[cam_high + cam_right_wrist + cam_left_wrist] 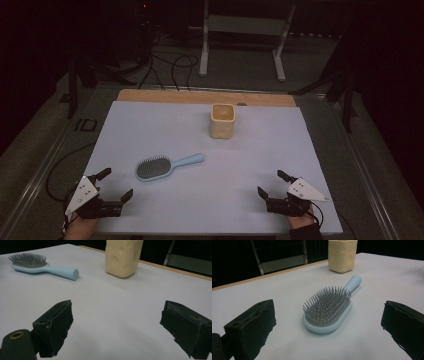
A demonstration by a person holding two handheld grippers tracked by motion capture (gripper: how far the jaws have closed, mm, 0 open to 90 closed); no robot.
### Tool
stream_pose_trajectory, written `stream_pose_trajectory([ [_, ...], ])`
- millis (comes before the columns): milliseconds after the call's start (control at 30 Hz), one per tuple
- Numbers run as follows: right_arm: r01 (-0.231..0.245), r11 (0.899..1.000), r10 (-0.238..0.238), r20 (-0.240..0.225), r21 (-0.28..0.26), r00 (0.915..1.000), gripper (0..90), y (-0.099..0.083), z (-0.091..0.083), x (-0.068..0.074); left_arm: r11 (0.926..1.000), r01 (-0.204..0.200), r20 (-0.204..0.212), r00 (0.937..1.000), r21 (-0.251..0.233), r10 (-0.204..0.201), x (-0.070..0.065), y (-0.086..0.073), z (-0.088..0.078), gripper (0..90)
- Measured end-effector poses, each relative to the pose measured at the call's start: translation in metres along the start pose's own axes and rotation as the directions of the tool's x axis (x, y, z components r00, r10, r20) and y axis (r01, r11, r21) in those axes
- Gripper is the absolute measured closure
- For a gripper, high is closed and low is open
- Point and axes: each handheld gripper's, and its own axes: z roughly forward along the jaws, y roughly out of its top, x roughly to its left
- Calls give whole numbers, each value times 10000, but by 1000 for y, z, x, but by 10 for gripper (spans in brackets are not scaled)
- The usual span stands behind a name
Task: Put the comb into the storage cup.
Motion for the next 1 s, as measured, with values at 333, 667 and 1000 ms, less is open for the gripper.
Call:
stream_pose_trajectory([
  [333, -32, 10000, 32, -50, 26, 10000, 100, 0, 4, -1, 9998, 0, -113, 9999, 183, 2, -1, 0, 4, 0],
  [667, 166, 9999, -166, -72, -8, 9998, 100, 4, 3, 4, 9997, -86, -59, 9999, 242, 87, -2, 0, 0, 0],
  [1000, 219, 9998, -220, -161, -30, 9996, 100, 6, 6, 8, 9999, 48, 24, 10000, 133, -48, -3, 9, -5, 0],
])
